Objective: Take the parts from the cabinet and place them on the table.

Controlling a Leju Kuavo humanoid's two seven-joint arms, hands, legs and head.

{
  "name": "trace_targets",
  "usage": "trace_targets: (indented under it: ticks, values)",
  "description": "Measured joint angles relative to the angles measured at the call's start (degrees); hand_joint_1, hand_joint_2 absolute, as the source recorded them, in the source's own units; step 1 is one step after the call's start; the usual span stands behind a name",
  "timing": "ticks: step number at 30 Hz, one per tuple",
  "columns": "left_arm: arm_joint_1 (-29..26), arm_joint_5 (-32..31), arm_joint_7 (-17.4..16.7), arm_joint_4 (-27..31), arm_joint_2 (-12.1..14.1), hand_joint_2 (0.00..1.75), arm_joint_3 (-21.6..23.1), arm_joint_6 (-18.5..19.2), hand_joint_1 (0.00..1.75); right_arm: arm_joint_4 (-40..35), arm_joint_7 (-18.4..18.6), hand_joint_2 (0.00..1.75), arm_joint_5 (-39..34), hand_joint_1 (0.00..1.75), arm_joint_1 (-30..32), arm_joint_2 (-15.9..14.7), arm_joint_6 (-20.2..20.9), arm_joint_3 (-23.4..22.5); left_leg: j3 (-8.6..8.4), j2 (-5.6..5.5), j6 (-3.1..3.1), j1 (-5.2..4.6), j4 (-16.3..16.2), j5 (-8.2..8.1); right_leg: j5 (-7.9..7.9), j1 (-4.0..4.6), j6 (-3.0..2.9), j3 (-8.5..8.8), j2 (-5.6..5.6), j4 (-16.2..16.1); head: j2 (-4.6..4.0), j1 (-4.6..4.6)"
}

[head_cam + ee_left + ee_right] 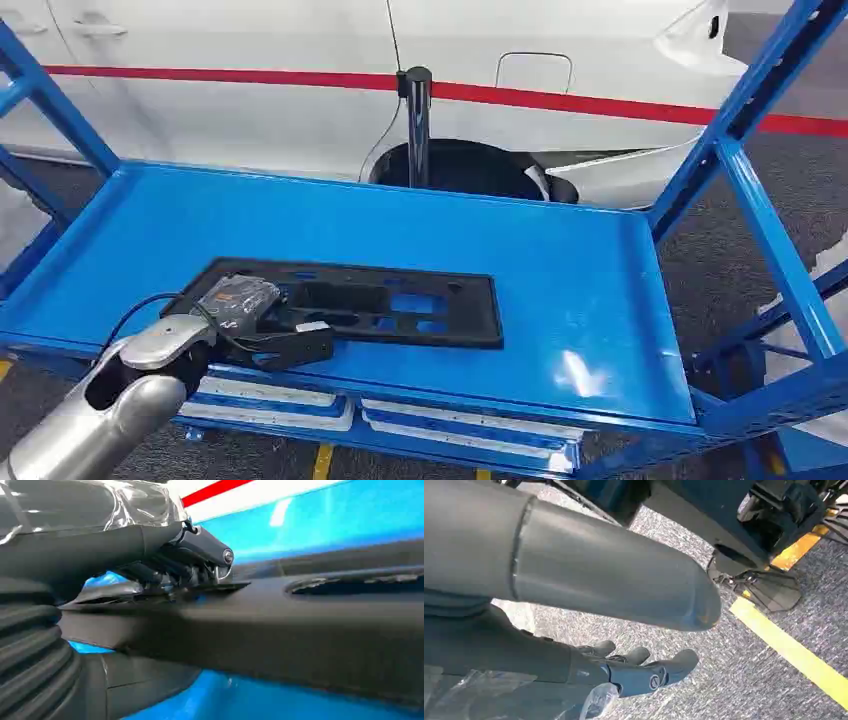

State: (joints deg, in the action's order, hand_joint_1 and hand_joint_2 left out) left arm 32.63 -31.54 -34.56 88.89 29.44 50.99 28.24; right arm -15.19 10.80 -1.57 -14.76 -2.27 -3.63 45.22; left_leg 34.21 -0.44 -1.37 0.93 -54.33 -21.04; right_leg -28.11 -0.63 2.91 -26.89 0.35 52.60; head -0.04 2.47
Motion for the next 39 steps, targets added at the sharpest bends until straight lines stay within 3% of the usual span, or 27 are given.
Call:
trace_targets:
  ticks: [10, 12, 16, 20, 24, 29, 31, 34, 38, 39]
  values:
    - [0.26, 3.24, 0.66, -0.22, -0.02, 1.75, -0.24, -2.08, 1.75, 0.0, -0.13, 0.0, 0.24, 0.0, 0.03, 0.0, 0.04, -0.42, -0.01, 0.02, 0.0, 0.0, 0.0, 0.0, 0.0, 0.0, 0.0, -0.02, 0.01, 0.0, 0.0, 0.0]
    - [0.11, 6.22, 1.81, -0.26, -0.02, 1.75, -0.48, -5.24, 1.75, 0.0, -0.2, 0.0, 0.24, 0.0, 0.05, 0.0, 0.04, -0.46, -0.01, 0.03, 0.0, 0.0, 0.0, 0.0, 0.0, 0.0, 0.0, -0.04, 0.01, 0.0, 0.0, 0.0]
    - [-0.89, 16.06, 5.46, -0.28, -0.83, 1.75, -2.79, -15.05, 1.75, 0.0, -0.63, 0.0, 0.11, 0.0, 0.29, 0.0, -0.13, -1.0, 0.0, 0.02, 0.0, 0.01, 0.0, 0.0, 0.0, 0.0, -0.01, -0.03, 0.02, 0.0, 0.0, 0.0]
    - [-1.34, 22.54, 8.05, -0.28, -2.01, 1.75, -5.23, -20.09, 1.75, 0.0, -1.12, 0.0, -0.04, 0.0, 0.67, 0.0, -0.44, -1.38, -0.01, 0.03, 0.0, 0.0, 0.0, 0.0, 0.0, 0.0, -0.01, -0.03, 0.01, 0.0, 0.0, 0.0]
    - [-1.57, 24.0, 10.08, -0.28, -3.3, 1.75, -8.04, -26.55, 1.75, 0.0, -1.38, 0.0, -0.31, 0.0, 1.19, 0.0, -1.07, -1.81, -0.01, 0.04, 0.0, 0.01, -0.01, 0.0, 0.0, 0.0, -0.01, -0.03, 0.01, 0.0, 0.0, 0.0]
    - [-1.98, 24.98, 14.23, 0.5, -5.47, 1.75, -12.29, -36.75, 1.75, 0.0, -2.25, 0.0, -0.9, 0.0, 2.36, 0.0, -2.52, -2.05, -0.02, 0.04, 0.0, 0.01, -0.01, 0.0, 0.0, 0.0, -0.01, -0.02, 0.01, 0.0, 0.0, 0.0]
    - [-2.02, 24.92, 16.17, 1.57, -6.67, 1.75, -14.66, -42.55, 1.75, 0.0, -2.64, 0.0, -1.0, 0.0, 2.97, 0.06, -3.17, -2.42, 0.04, 0.03, -0.06, -0.3, -0.18, -0.09, 0.03, -0.07, 0.05, 0.0, 0.0, -0.08, 0.0, 0.0]
    - [-1.99, 24.24, 17.75, 2.93, -7.93, 1.75, -17.49, -47.76, 1.75, 0.0, -3.06, 0.0, -1.33, 0.0, 3.45, 0.2, -3.69, -2.73, 0.06, 0.03, -0.13, -0.32, -0.19, -0.16, 0.02, -0.3, 0.07, 0.05, 0.0, -0.09, 0.0, 0.0]
    - [-1.99, 22.69, 18.75, 4.68, -8.98, 1.75, -19.39, -50.62, 1.75, 0.0, -3.28, 0.0, -1.36, 0.0, 3.75, 0.42, -3.89, -2.78, 0.12, 0.02, -0.49, -0.61, -0.34, -0.39, -0.07, -0.63, 0.3, 0.03, -0.01, -0.13, 0.0, 0.0]
    - [-2.0, 22.32, 19.15, 5.29, -9.18, 1.75, -20.02, -51.45, 1.75, 0.0, -3.32, 0.0, -1.38, 0.0, 3.75, 0.59, -3.93, -2.78, 0.1, 0.03, -0.71, -0.75, -0.38, -0.23, 0.2, -0.73, 0.59, 0.13, -0.01, -0.21, 0.0, 0.0]
